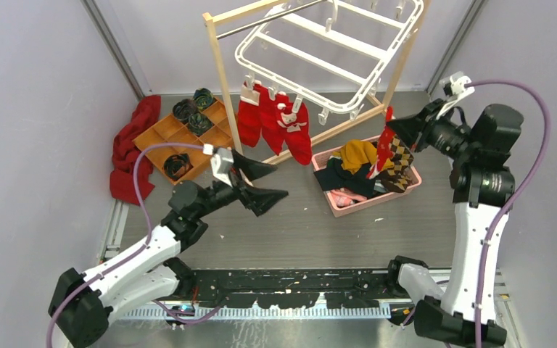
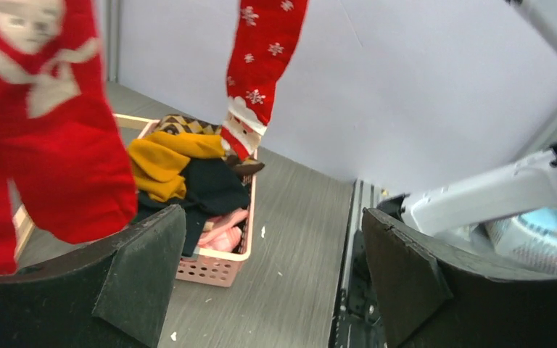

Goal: Clip the socks to the hanger
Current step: Pick up the sock from the bin.

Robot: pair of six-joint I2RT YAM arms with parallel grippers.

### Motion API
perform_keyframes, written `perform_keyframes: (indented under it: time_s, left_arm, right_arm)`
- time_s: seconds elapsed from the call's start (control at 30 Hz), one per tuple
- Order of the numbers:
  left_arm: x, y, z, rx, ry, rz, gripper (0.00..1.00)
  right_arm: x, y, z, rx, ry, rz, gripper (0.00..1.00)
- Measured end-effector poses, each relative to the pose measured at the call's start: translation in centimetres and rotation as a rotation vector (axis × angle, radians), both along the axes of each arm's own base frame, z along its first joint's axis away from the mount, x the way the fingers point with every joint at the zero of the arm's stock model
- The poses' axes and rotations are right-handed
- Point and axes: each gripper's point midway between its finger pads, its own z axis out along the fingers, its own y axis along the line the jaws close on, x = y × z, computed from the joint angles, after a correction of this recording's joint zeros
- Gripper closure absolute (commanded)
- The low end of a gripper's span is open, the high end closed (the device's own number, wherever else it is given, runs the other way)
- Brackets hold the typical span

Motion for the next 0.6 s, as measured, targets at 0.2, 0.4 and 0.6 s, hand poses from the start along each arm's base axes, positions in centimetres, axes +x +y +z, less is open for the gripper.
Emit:
perform_keyframes:
  time_s: [0.2, 0.4, 0.6]
  left_arm:
    - [-3.2, -3.2, -2.2, 0.134, -0.158, -0.027, 0.08]
    - [-2.5, -5.9, -5.5, 0.261, -0.209, 0.001, 0.08]
    - [-1.5, -9.3, -8.1, 0.346, -0.224, 0.004, 0.08]
  right_arm:
    - [-2.6, 3.1, -0.6, 0.084, -0.01, 0.059, 0.99]
    - [-3.6, 4.4, -0.6, 0.171, -0.019, 0.084, 0.99]
    - [-3.4, 4.4, -0.1, 0.209, -0.034, 0.056, 0.99]
